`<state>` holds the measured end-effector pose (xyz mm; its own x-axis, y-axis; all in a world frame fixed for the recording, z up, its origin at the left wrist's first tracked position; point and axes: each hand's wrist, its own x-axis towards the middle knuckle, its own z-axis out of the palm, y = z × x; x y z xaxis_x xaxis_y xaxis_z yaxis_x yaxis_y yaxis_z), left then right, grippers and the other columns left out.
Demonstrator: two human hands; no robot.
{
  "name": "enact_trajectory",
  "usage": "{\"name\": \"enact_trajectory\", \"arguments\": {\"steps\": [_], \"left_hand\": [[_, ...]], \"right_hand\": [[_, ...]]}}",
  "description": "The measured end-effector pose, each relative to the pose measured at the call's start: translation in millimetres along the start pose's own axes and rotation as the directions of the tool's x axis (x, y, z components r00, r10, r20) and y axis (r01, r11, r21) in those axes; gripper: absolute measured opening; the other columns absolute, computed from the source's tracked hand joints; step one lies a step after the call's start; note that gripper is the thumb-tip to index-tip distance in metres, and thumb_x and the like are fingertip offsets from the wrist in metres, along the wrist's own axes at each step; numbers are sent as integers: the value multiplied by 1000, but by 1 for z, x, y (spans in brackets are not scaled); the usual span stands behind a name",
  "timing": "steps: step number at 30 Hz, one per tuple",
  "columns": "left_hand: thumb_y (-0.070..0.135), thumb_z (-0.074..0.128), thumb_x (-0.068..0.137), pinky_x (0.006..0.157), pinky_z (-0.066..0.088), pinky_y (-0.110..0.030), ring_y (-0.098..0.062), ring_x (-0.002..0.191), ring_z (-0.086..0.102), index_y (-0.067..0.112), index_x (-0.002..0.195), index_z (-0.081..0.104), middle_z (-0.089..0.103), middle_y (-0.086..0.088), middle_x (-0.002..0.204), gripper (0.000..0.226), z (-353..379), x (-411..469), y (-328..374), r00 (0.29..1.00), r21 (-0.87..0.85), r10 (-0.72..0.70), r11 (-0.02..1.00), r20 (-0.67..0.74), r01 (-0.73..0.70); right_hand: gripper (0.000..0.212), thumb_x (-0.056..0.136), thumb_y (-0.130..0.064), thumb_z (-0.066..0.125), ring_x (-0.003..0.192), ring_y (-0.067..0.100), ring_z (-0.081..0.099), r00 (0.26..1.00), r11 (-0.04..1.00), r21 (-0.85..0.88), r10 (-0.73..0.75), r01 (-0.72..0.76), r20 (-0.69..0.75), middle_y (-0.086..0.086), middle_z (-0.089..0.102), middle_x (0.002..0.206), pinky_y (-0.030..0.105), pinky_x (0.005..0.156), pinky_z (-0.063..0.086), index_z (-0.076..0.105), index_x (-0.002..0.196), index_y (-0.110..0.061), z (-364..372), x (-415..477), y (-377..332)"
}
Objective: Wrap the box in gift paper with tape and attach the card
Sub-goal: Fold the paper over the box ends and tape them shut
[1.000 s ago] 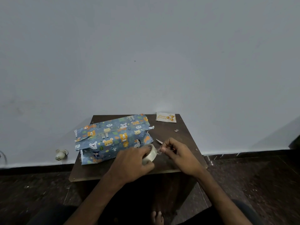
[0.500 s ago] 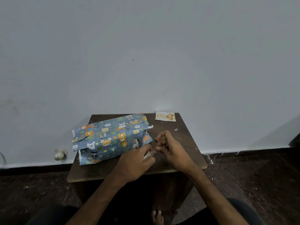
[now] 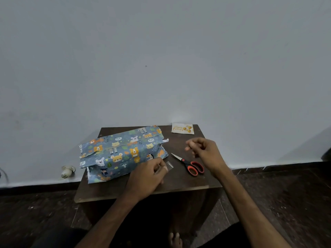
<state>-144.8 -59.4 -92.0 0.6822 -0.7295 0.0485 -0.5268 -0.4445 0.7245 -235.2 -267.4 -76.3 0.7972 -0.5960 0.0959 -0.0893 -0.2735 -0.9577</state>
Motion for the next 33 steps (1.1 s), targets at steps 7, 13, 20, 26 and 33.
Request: {"name": "enact_trajectory", "arguments": {"steps": [7,13,20,26,33], "left_hand": [[31,54,98,60,55,-40,-10,47,59,29,83,63,71,5,67,17,1,4,4,1000,-113,-8,994,0,8],[27,55,99,57,55,-41,-18,49,60,24,84,65,71,1,66,18,1,3,7,999,-192,-36,981,-9,34],[24,55,99,58,54,-44,-21,47,57,18,83,64,71,-3,65,20,-2,8,6,998,-257,-48,966,-32,38],[24,56,99,59,54,-43,-21,46,56,16,84,64,71,-4,66,18,-1,10,8,998,-277,-56,960,-39,43],[26,55,100,56,50,-34,-18,46,55,23,89,64,71,-4,68,14,-1,11,5,998,-285,-54,958,-36,42]], "right_hand": [[19,92,-29,64,100,22,59,996,540,-841,68,14,60,3,60,108,30,79,46,67,101,-13,8,-24,17],[20,93,-26,60,109,25,58,999,416,-909,42,-36,-20,5,62,114,33,78,46,60,107,-12,18,-28,3],[14,86,3,62,68,9,60,900,941,-203,322,-271,294,4,69,77,17,64,48,68,98,-3,-17,-36,-3],[56,59,-45,73,89,17,57,802,912,-265,404,-314,440,3,66,95,31,78,41,64,106,-16,-21,-43,-2],[71,49,-57,70,71,6,47,764,925,-269,374,-267,526,1,61,89,14,55,35,60,105,-15,-11,-47,-12]]}}
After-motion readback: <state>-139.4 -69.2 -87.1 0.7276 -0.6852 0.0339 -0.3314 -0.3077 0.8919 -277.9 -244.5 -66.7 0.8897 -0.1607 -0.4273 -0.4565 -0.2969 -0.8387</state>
